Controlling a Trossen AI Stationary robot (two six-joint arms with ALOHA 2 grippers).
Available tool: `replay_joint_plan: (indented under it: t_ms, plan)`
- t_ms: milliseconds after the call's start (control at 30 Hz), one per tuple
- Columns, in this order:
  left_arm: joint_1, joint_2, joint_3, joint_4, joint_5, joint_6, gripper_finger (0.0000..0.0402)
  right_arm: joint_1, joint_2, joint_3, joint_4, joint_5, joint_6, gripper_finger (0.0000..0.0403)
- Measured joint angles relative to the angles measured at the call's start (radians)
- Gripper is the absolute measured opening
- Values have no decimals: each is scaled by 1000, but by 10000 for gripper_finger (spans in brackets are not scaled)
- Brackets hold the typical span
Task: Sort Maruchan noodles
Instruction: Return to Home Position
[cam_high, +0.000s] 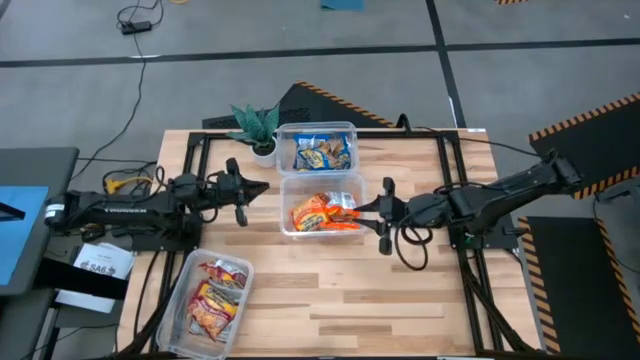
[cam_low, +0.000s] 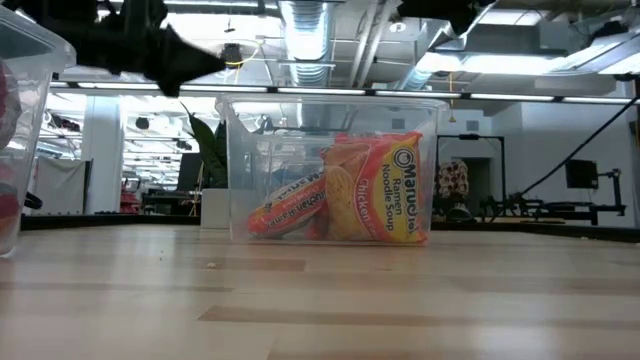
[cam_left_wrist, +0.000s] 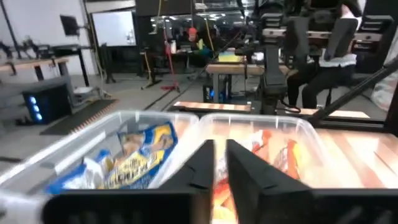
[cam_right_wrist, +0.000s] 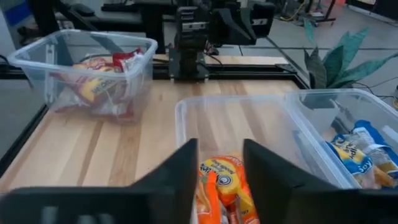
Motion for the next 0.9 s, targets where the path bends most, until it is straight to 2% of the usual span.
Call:
replay_joint_plan:
  t_ms: [67, 200, 233, 633, 767, 900]
  plan:
    - [36, -31, -42, -1, 40, -41, 10, -1, -7, -1, -12, 0, -10, 115]
    - [87, -100, -95, -9, 146, -71, 2, -12, -11, 0, -21, -1, -37, 27]
    - [93, -116, -103, -21, 159, -80, 1, -17, -12, 0, -37, -1, -37, 16]
    - [91, -277, -207, -117, 149, -156, 0, -66, -51, -1, -265, -8, 48, 10]
    - [38, -307, -220, -149, 134, -192, 0, -66, -82, 0, -279, -9, 53, 14]
    - [-58, -310, -220, -194, 46, -198, 0, -66, -107, 0, -281, -9, 53, 14]
